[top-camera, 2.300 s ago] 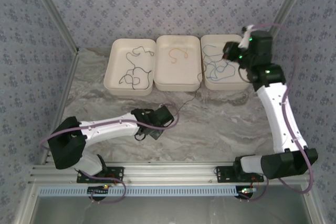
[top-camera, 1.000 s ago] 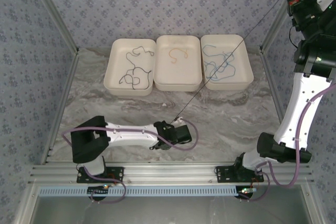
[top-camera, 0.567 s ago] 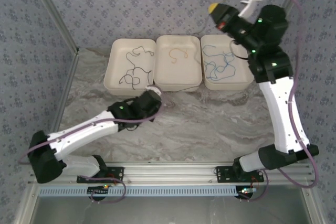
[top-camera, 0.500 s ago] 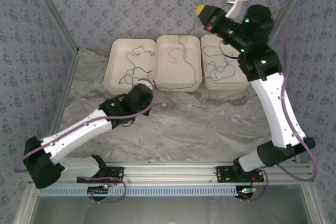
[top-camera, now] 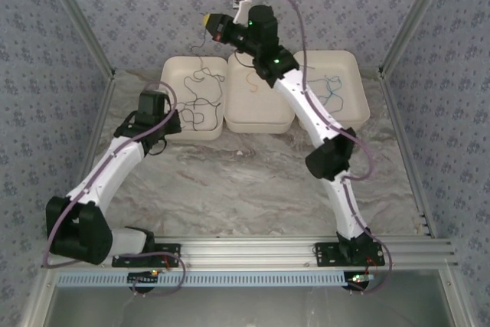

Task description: Untangle the cables

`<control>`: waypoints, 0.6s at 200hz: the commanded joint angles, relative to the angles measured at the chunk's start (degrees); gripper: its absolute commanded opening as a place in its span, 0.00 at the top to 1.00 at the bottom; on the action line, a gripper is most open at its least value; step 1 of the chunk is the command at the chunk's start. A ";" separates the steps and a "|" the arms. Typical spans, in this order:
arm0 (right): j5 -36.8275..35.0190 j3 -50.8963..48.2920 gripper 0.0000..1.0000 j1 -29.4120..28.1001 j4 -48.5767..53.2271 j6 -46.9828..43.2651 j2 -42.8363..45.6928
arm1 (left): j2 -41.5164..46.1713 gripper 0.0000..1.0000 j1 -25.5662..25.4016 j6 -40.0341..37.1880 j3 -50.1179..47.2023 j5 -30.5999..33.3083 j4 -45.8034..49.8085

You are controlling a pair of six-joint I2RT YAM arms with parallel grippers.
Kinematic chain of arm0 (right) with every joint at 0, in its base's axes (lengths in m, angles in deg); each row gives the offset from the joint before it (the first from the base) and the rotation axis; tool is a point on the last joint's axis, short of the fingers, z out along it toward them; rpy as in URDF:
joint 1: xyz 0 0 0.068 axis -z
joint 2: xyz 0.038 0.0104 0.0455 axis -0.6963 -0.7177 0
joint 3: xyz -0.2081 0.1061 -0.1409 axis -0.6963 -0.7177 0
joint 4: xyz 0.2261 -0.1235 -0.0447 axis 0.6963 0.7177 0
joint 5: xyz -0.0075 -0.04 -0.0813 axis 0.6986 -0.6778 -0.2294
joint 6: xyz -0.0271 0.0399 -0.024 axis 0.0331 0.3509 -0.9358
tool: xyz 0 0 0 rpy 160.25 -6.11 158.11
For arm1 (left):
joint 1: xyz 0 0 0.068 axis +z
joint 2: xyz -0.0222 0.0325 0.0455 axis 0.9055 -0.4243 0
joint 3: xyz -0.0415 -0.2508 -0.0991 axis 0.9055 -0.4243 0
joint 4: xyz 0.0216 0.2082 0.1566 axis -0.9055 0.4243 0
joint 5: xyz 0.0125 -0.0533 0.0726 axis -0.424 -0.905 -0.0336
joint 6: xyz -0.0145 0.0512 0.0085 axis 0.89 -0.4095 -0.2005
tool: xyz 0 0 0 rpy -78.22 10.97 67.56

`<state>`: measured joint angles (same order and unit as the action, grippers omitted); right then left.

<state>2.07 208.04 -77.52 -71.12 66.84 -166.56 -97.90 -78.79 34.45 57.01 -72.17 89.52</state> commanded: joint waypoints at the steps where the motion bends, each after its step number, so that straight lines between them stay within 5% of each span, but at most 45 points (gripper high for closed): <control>1: 1.31 6.61 1.00 0.40 -3.85 3.62 -6.79 | -2.67 1.00 2.25 3.71 0.34 -3.93 -6.51; 48: 1.23 3.56 1.00 0.60 -10.06 6.82 -15.45 | -11.52 1.00 3.38 5.62 1.18 -3.69 -10.80; 56: 1.68 3.82 0.82 0.59 -9.65 7.26 -16.80 | -12.49 1.00 3.39 6.20 1.23 -3.60 -10.62; 68: 2.77 4.53 0.54 0.69 -8.22 7.08 -18.22 | -12.98 0.80 3.43 6.99 0.81 -3.26 -10.59; 81: 3.18 4.98 0.42 0.65 -5.58 5.23 -18.22 | -11.78 0.49 3.43 8.02 -0.92 -2.96 -11.86; 120: 2.32 5.96 0.36 0.82 3.60 0.17 -14.71 | -6.66 0.34 3.43 9.79 -3.45 -2.55 -11.17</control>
<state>3.60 211.17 -77.02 -72.26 70.75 -185.16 -109.22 -75.77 42.31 54.59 -74.75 79.46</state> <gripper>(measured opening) 0.628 0.640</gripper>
